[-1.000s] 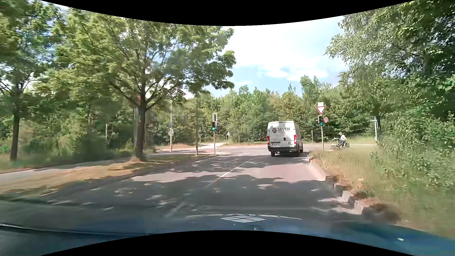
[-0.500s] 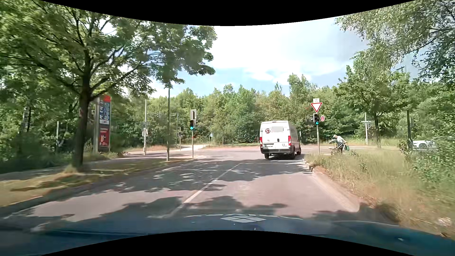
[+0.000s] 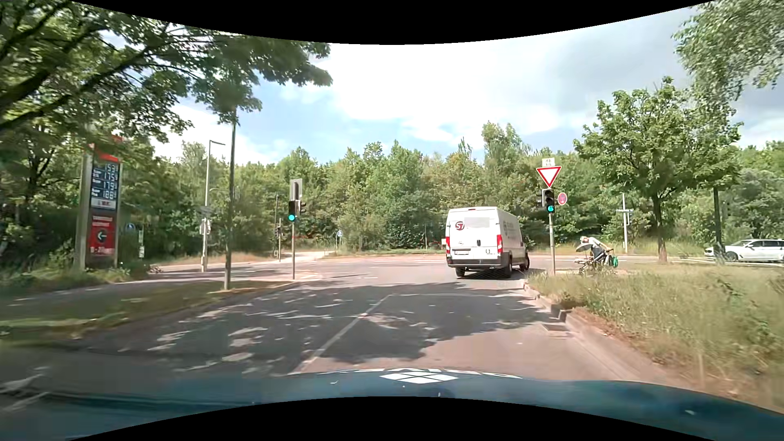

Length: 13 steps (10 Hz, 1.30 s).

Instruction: Follow the waypoints while adhering to traffic rules and regulations

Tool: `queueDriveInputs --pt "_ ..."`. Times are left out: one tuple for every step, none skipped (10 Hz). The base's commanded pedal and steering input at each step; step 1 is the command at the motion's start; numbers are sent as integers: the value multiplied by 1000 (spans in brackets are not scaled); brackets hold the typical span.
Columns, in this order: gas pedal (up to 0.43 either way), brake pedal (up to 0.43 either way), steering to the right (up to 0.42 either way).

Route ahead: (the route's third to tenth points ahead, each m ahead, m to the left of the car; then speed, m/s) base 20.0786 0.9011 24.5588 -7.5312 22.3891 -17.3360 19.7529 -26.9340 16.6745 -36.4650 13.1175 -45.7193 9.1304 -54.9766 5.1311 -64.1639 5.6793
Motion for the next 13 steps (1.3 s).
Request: queueDriveInputs --pt "130 0 73" --pt "130 0 76" --pt "138 0 78" --pt "138 0 76" --pt "138 0 74" --pt "138 0 72" --pt "138 0 68" --pt "138 0 66" --pt "130 0 65" --pt "118 0 65" --pt "79 0 65" --pt "47 0 65" --pt "47 0 65"
